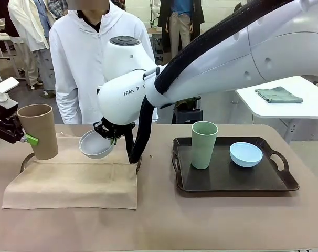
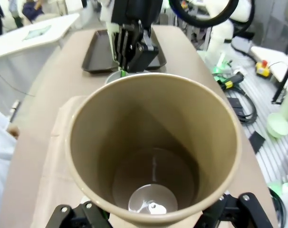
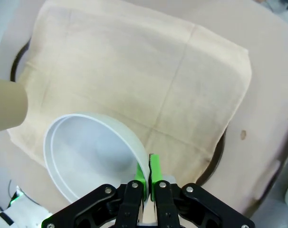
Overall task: Set up a tray with a mat and arrange the tableware.
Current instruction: Place the Picnic Bowl and Reusable plastic cup back onto the Handle tray in front of the human's position.
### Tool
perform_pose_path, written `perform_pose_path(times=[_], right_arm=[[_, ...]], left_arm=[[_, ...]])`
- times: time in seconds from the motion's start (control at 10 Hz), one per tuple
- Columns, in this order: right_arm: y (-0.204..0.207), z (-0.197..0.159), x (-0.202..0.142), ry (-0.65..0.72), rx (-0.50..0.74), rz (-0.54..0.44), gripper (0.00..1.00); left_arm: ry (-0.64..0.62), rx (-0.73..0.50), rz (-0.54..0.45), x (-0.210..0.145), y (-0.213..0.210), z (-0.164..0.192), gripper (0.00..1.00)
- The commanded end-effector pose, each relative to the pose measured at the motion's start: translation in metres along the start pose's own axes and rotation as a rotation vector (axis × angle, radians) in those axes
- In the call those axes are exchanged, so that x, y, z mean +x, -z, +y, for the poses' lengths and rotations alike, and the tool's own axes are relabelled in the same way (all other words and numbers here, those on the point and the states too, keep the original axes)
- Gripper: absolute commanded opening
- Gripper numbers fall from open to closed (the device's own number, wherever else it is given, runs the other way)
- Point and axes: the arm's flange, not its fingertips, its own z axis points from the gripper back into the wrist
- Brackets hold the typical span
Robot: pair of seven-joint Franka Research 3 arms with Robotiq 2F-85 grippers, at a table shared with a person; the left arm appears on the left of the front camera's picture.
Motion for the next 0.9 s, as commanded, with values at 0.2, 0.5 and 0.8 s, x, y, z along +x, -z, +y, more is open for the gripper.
perform_pose_path(times=[0.2,0.5,0.8], right_arm=[[-0.001,0.0,0.0,-0.004,-0.003,0.001,0.05],[0.01,-0.001,0.0,-0.005,-0.001,0.015,0.05],[0.04,-0.007,0.0,-0.014,-0.005,0.035,0.05]], left_arm=[[-0.02,-0.009,0.013,0.0,0.0,-0.001,0.86],[0.016,0.029,-0.014,-0.006,0.006,0.001,0.86],[0.091,0.058,-0.053,-0.027,0.026,0.007,0.86]])
